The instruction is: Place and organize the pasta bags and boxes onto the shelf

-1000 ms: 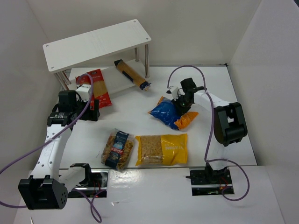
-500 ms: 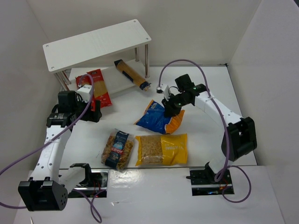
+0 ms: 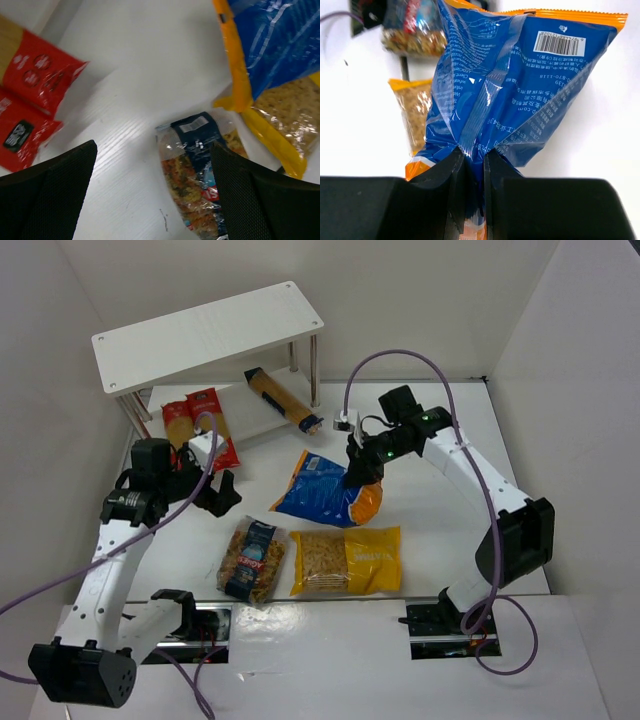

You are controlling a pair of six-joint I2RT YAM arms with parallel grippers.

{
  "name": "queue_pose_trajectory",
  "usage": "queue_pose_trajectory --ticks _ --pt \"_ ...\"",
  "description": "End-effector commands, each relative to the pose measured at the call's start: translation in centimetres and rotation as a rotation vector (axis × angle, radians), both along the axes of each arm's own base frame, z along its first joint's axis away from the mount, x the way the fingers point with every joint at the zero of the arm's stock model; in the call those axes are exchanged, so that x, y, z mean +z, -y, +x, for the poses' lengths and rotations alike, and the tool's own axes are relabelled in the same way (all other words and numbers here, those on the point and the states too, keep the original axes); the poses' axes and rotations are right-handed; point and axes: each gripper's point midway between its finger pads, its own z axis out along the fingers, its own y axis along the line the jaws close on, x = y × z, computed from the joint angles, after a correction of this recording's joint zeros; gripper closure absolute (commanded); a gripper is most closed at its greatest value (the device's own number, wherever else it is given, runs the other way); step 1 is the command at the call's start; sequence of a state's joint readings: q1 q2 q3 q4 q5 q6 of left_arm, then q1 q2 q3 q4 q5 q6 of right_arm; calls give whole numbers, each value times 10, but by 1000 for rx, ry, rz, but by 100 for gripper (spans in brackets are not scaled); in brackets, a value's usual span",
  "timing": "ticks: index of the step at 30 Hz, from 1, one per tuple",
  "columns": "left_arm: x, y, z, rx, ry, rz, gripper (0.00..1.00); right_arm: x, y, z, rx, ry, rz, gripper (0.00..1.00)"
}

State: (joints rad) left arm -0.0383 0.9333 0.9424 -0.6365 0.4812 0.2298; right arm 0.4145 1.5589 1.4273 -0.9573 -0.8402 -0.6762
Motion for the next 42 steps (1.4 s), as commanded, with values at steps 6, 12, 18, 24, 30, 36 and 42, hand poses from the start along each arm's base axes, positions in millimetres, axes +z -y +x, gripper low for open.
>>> queue_pose_trajectory --ticks 6,12,18,24,30,36,42 --pt "20 70 -14 -399 141 -95 0 100 -34 -9 180 97 302 100" --pt "13 77 0 -418 299 -22 0 98 -44 -15 230 50 331 100" --pt "-5 81 27 -380 382 115 0 105 -49 -12 251 35 364 100" --pt "6 89 19 -420 412 99 0 101 -53 -5 252 13 365 100" --pt "11 99 4 -498 418 75 0 105 -59 4 244 1 377 100" --pt "18 112 -10 -584 405 17 0 107 -66 15 236 -24 399 100" --pt "29 122 -1 -594 439 5 0 99 -80 5 285 -106 419 100"
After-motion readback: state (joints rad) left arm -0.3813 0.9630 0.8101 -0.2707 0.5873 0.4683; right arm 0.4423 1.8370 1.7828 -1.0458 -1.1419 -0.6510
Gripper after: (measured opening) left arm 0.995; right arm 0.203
